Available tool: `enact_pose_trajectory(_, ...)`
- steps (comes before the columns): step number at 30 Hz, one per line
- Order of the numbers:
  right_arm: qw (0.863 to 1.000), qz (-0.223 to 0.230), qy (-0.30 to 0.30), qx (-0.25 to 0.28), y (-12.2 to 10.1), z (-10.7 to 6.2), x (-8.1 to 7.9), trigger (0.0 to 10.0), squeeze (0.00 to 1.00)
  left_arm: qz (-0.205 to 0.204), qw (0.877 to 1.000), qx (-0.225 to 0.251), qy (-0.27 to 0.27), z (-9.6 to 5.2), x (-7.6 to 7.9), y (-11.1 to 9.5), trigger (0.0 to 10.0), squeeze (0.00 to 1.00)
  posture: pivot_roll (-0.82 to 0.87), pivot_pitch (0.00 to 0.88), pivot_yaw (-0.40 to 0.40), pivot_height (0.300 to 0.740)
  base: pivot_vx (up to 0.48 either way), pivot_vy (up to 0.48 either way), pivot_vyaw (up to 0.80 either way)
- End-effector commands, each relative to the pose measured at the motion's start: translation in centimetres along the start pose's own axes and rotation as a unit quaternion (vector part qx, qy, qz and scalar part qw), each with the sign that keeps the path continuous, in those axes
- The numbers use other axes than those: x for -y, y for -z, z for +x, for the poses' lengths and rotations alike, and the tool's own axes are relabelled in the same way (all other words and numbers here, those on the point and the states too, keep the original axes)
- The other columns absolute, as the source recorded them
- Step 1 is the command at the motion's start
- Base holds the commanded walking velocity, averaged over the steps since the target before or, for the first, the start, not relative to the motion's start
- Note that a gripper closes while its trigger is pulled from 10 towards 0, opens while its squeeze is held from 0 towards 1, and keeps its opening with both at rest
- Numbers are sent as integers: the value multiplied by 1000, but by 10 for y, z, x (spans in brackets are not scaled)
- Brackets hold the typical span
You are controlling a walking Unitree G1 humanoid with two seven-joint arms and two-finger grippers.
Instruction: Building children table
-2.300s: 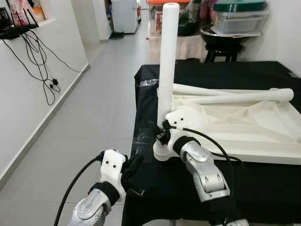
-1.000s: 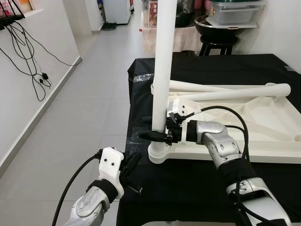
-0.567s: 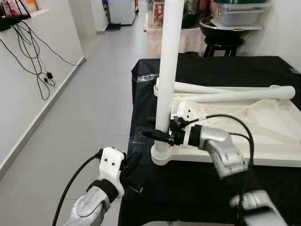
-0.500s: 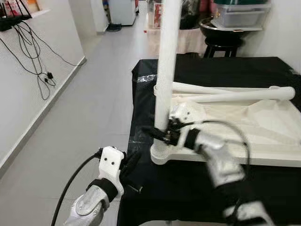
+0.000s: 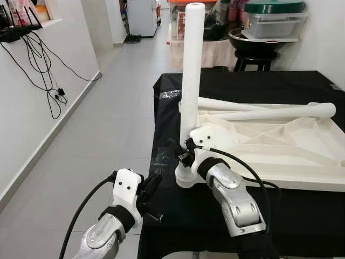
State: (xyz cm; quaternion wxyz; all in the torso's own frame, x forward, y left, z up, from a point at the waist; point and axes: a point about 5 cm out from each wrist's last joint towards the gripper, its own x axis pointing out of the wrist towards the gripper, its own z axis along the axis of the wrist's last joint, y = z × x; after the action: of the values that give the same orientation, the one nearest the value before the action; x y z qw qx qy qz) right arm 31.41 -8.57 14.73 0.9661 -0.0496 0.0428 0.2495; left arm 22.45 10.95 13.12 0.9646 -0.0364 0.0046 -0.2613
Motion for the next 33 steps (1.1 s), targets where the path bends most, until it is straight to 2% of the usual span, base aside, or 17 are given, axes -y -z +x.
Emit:
enact_pose_trajectory(1,998,20,-50,14,-5,2,-5,10000,1000,-3,1000,-5,-4,1,-1,4,10000,0,-14,43,2,740,0,0,0)
enact_pose_trajectory(2,997,24,-75,26,-10,3,-7,10000,1000,-3,1000,-6,-3,1,-1,4,10000,0,-14,43,2,740,0,0,0)
enact_pose_trajectory(3,991,21,-124,47,-19,4,-7,10000,1000,-3,1000,-6,-2,1,-1,4,10000,0,-16,38,2,740,0,0,0)
enact_pose_trajectory(4,991,21,-124,47,-19,4,-7,10000,1000,-3,1000,-6,-2,1,-1,4,10000,0,-16,38,2,740,0,0,0)
enact_pose_trajectory(5,977,6,-201,65,-30,4,-5,10000,1000,-4,1000,-6,-1,2,0,5,10000,0,-12,35,0,740,0,0,0)
enact_pose_trajectory(6,971,-2,-228,67,-33,3,-4,10000,1000,-4,1000,-6,-1,2,0,5,10000,0,-12,35,0,740,0,0,0)
enact_pose_trajectory(7,959,-27,-274,61,-33,1,-4,10000,0,-4,1000,-6,-1,3,0,5,10000,0,-11,34,-2,740,0,0,0)
enact_pose_trajectory(8,959,-27,-274,61,-33,1,-4,10000,0,-4,1000,-6,-1,3,0,5,10000,0,-11,34,-2,740,0,0,0)
enact_pose_trajectory(10,939,-62,-333,53,-33,-2,-4,10000,0,-4,1000,-5,-1,3,0,5,10000,0,-11,34,-2,740,0,0,0)
enact_pose_trajectory(11,929,-49,-364,42,-31,2,0,10000,0,-4,1000,-5,-2,3,0,6,10000,0,1,26,-10,740,0,0,0)
enact_pose_trajectory(20,921,-24,-388,35,-30,13,10,10000,0,-3,1000,-5,-4,4,1,6,10000,0,10,25,-15,740,0,0,0)
enact_pose_trajectory(21,917,-13,-398,33,-32,17,12,627,0,-2,1000,-4,-5,4,2,6,10000,0,18,29,-20,740,0,0,0)
enact_pose_trajectory(22,912,-8,-410,32,-33,19,15,0,0,-2,1000,-4,-5,4,3,6,10000,0,17,29,-20,740,0,0,0)
enact_pose_trajectory(25,907,-7,-421,30,-35,21,19,0,0,-2,1000,-3,-5,3,4,6,10000,0,17,30,-20,740,0,0,0)
enact_pose_trajectory(30,914,-6,-405,37,-36,20,26,0,0,-3,1000,-2,-5,4,5,6,10000,0,10,34,-19,740,0,0,0)
enact_pose_trajectory(31,922,-7,-386,42,-32,15,27,0,0,-4,1000,-1,-5,4,5,6,10000,0,8,37,-15,740,0,0,0)
enact_pose_trajectory(33,926,-7,-375,44,-30,12,28,0,0,-4,1000,-1,-5,4,5,6,10000,0,8,38,-14,740,0,0,0)
